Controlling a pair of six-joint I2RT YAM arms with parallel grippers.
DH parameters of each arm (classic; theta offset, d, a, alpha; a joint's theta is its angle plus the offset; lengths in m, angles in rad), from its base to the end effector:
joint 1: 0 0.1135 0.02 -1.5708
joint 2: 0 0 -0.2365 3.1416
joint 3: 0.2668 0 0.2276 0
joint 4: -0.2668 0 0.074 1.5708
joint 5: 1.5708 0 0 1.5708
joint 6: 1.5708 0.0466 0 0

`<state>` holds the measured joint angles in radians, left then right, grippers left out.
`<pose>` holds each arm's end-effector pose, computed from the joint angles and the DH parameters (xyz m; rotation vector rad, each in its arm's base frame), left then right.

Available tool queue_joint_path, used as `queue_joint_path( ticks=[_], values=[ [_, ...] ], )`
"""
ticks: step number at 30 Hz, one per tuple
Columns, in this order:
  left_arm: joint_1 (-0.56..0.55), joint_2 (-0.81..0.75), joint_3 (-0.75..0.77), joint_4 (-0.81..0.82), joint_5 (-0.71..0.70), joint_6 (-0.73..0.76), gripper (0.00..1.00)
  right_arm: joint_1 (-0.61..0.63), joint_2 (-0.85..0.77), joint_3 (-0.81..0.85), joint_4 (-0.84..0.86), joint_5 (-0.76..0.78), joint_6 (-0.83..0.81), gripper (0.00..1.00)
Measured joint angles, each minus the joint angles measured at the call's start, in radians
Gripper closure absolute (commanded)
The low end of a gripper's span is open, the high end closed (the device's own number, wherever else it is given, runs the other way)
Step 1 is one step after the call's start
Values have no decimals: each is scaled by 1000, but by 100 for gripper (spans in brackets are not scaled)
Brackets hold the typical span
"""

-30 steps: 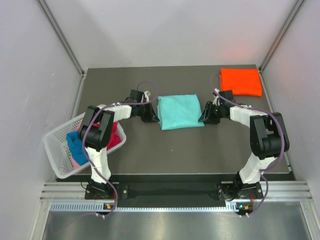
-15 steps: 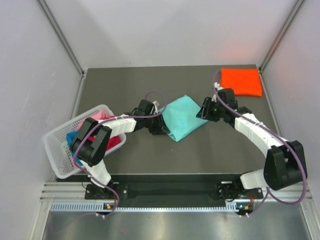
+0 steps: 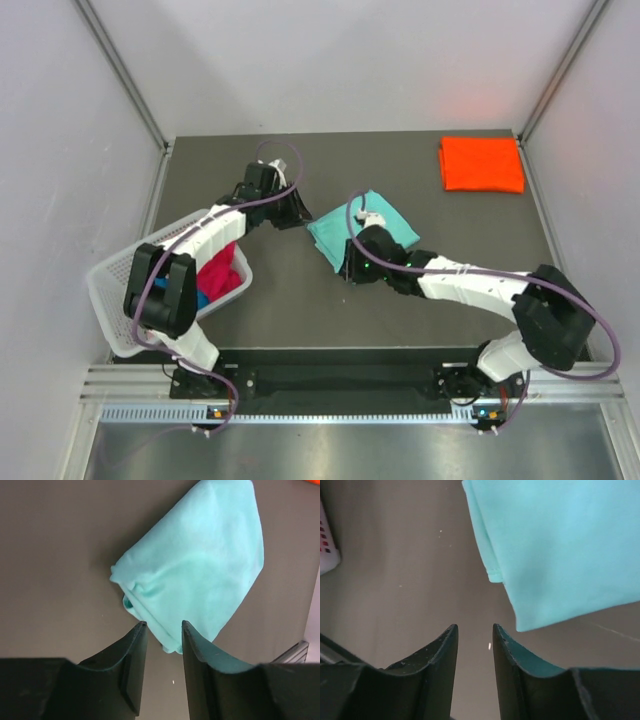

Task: Fold and stack the t-shirts
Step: Fold the tshirt

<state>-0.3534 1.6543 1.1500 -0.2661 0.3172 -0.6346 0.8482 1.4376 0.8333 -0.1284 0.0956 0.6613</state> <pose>0.3194 -0.1333 0.2133 -0.1793 2.4502 -0.8368 0.1970 0.2167 0.1920 -0.1724 2.3855 0.6464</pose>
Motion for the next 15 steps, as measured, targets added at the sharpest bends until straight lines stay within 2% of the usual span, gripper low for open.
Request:
queue_joint_path(
  ticks=[3, 7, 15],
  values=[
    [15, 50, 59, 2, 8, 15, 66, 71, 93, 27, 30, 80, 5, 68],
    [42, 131, 95, 7, 44, 17, 67, 101, 218, 93, 35, 147, -24, 68],
    [75, 199, 98, 4, 86, 17, 68, 113, 309, 156, 26, 259, -85, 68]
  ],
)
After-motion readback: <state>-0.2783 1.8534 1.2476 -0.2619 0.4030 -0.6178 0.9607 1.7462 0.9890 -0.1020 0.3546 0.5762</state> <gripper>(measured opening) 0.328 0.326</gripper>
